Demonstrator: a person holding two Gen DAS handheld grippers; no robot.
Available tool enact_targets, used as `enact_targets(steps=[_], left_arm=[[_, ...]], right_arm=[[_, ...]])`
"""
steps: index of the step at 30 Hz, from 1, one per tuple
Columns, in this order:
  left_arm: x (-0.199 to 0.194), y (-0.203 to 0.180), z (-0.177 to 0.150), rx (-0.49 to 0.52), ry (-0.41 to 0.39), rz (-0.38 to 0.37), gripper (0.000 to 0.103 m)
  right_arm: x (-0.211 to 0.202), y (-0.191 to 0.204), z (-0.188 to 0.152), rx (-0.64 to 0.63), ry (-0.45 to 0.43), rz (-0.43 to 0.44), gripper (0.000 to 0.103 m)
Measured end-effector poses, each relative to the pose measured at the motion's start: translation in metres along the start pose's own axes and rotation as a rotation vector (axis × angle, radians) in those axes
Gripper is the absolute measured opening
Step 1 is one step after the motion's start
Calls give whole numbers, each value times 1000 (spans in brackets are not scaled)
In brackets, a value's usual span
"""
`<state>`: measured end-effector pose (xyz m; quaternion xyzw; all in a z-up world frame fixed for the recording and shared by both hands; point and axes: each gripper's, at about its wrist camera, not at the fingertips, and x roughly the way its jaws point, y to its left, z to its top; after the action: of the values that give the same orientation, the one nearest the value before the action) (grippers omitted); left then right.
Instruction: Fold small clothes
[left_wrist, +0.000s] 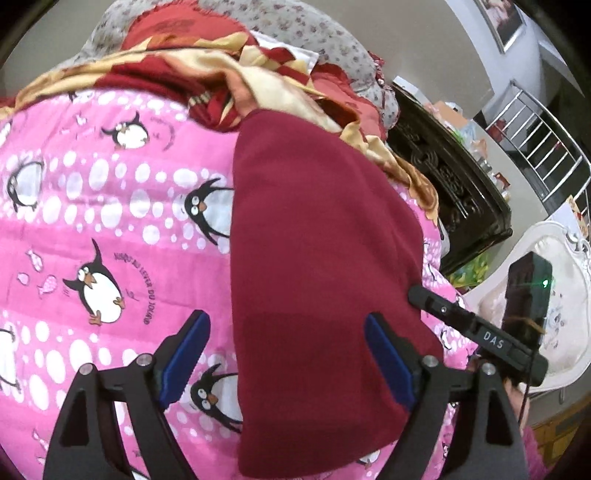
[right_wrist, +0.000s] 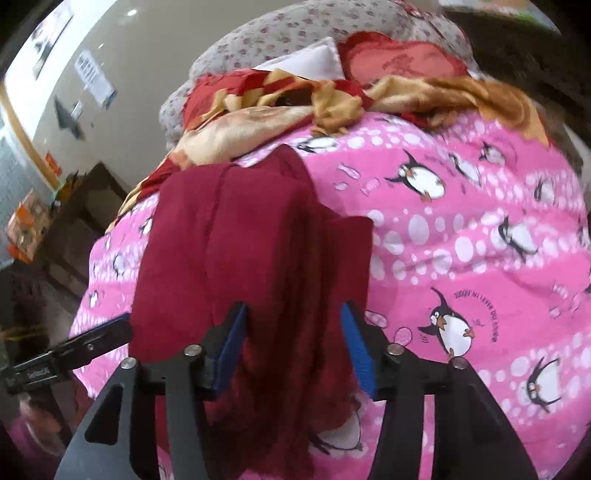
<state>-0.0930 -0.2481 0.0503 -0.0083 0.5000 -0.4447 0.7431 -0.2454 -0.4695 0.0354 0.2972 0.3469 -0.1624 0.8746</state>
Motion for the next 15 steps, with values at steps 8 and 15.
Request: enact_targets(steps=[8, 15], left_arm=[[31, -10, 3, 37, 37, -34, 91], [49, -11, 7, 10, 54, -56, 90]], right_arm=[[11, -19, 2, 36, -4, 84, 72], [31, -20, 7, 59, 13, 131, 87]])
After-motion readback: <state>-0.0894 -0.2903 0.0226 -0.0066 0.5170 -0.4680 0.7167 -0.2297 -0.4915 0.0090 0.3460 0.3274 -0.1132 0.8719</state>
